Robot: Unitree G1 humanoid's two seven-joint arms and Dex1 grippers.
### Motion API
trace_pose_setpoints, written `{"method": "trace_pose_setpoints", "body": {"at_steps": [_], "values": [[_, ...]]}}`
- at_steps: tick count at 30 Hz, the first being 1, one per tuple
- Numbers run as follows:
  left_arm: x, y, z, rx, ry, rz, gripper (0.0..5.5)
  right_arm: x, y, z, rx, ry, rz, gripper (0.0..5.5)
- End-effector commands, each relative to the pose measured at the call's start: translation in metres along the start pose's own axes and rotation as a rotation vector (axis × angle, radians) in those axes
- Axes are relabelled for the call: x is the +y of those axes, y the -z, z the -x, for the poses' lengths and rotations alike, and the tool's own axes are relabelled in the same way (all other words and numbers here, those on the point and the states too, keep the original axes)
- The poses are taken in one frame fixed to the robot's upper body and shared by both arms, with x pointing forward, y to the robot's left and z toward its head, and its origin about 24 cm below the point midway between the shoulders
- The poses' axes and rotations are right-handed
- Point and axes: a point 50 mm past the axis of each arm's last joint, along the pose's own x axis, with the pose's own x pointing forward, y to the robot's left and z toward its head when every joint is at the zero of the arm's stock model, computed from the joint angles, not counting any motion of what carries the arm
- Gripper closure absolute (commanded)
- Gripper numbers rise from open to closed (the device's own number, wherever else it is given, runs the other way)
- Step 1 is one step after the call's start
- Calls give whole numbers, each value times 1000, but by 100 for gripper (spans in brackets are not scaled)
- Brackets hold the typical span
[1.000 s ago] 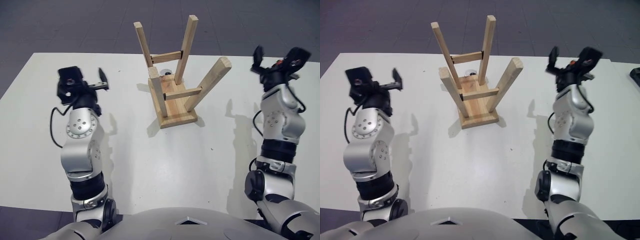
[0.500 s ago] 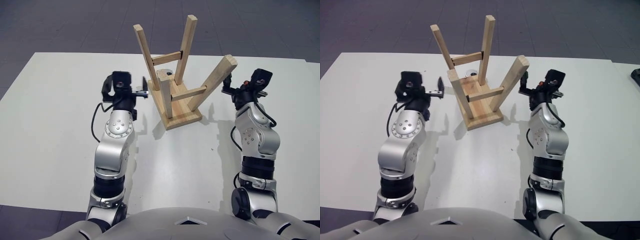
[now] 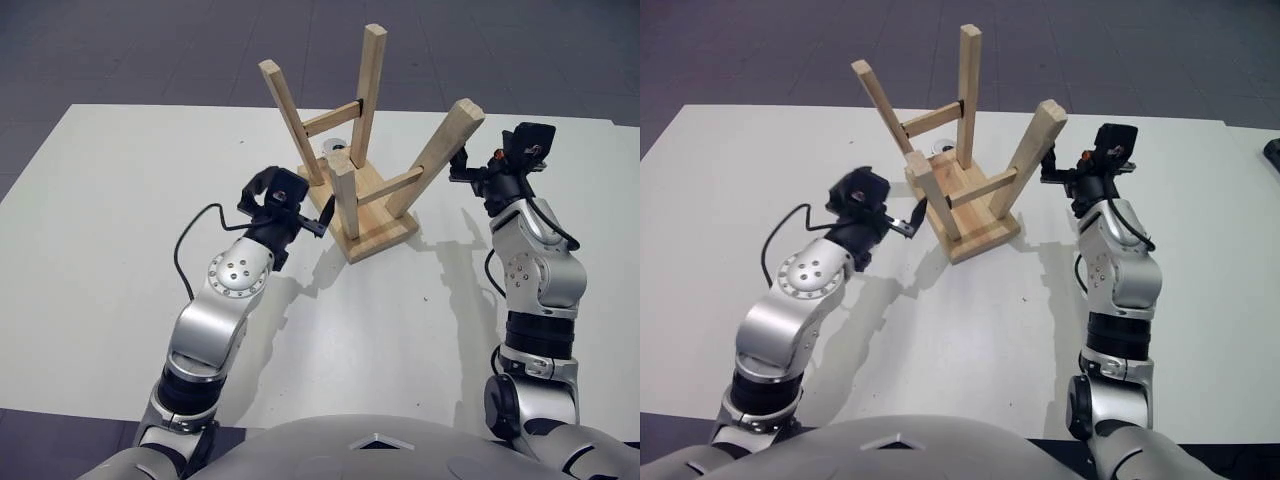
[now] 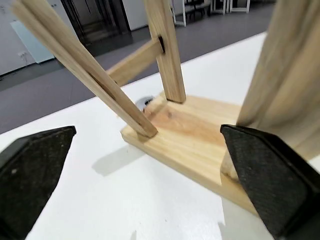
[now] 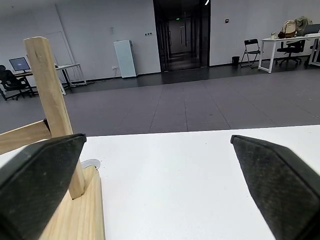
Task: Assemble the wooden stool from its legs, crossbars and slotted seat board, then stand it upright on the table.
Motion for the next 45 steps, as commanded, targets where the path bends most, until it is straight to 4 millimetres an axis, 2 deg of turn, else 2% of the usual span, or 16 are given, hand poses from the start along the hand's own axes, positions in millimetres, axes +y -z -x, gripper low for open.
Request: {"method": "trace_pose_setpoints", "body": {"at_steps": [1,5,8,10,11,13,14,16,17,18,20,25,33,39,41,45], "values": [[5,7,-16,70,-67,30,10,0,12,-2,73,19,16,10],[41,22,-15,147,-318,110,10,-11,21,-3,133,85,63,10],[75,17,-1,87,-559,238,10,-46,18,-2,135,287,86,10],[93,2,11,-31,-661,294,10,-75,11,0,103,451,55,10],[91,-10,13,-109,-628,283,10,-82,8,-1,86,480,47,10],[59,-35,6,-246,-345,207,10,-71,4,-9,50,385,19,10],[32,-41,1,-258,-131,177,10,-47,3,-15,27,224,7,10],[-8,-39,-2,-231,144,98,10,7,-2,-12,-30,-137,-2,10],[-23,-34,-4,-203,236,52,10,27,-4,-6,-47,-267,-22,10],[-30,-28,-7,-153,283,83,10,35,-2,-1,-44,-329,-31,10],[-28,-19,-17,-85,263,62,10,37,3,2,-20,-349,-41,10],[5,-14,-37,-30,60,32,10,21,17,3,63,-255,21,10],[24,-44,-39,-200,-56,90,10,9,22,-7,79,-119,42,10],[20,-80,-10,-466,73,17,10,9,15,-5,64,-212,64,10],[14,-77,-12,-443,114,-35,10,6,18,-8,97,-202,93,10],[12,-45,-31,-221,88,-200,10,15,22,-14,133,-210,148,10]]}}
